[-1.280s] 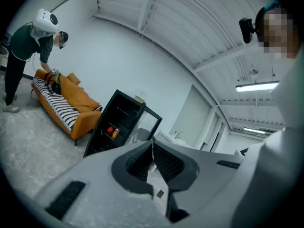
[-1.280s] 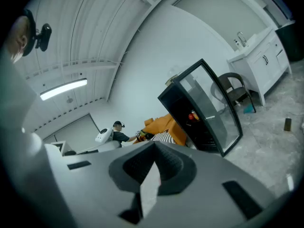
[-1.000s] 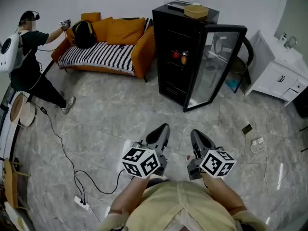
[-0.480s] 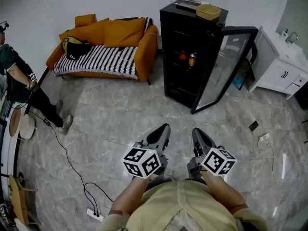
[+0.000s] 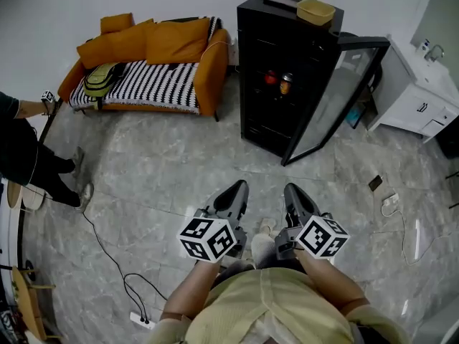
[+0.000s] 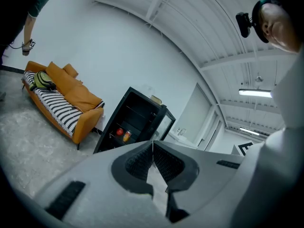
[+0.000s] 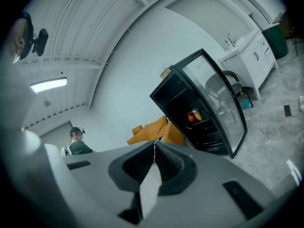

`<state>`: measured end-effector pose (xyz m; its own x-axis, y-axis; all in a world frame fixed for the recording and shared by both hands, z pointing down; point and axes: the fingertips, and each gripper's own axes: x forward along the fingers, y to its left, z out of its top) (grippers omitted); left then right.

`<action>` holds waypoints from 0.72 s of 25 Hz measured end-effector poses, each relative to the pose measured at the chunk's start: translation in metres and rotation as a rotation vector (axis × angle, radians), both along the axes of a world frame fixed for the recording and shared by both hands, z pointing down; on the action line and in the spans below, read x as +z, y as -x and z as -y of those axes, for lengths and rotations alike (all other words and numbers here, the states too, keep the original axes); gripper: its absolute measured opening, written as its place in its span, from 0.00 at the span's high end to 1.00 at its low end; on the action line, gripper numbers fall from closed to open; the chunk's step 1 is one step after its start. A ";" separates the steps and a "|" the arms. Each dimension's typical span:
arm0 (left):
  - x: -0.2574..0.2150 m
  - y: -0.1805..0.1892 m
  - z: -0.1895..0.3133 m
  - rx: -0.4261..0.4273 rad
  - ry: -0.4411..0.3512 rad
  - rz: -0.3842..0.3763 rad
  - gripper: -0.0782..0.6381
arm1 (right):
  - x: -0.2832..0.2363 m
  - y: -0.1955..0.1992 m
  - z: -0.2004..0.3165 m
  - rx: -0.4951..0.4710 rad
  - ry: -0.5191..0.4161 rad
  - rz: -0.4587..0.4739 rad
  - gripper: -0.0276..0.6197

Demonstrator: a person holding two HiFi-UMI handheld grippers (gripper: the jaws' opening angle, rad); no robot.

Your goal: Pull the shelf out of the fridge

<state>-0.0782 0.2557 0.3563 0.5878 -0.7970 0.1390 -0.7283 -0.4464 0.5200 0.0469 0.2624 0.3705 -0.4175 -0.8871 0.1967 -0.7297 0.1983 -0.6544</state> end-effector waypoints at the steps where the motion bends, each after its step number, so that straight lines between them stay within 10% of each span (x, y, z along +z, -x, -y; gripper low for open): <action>1: 0.000 0.000 0.006 -0.003 -0.002 0.001 0.85 | 0.001 0.000 0.007 0.000 -0.001 -0.004 0.91; 18: 0.007 -0.034 0.157 -0.011 0.019 0.027 0.85 | 0.006 -0.025 0.162 -0.009 0.007 -0.003 0.91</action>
<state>-0.0445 0.0987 0.3634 0.5746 -0.8007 0.1695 -0.7470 -0.4284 0.5085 0.0722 0.1007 0.3763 -0.4252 -0.8818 0.2040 -0.7297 0.2006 -0.6537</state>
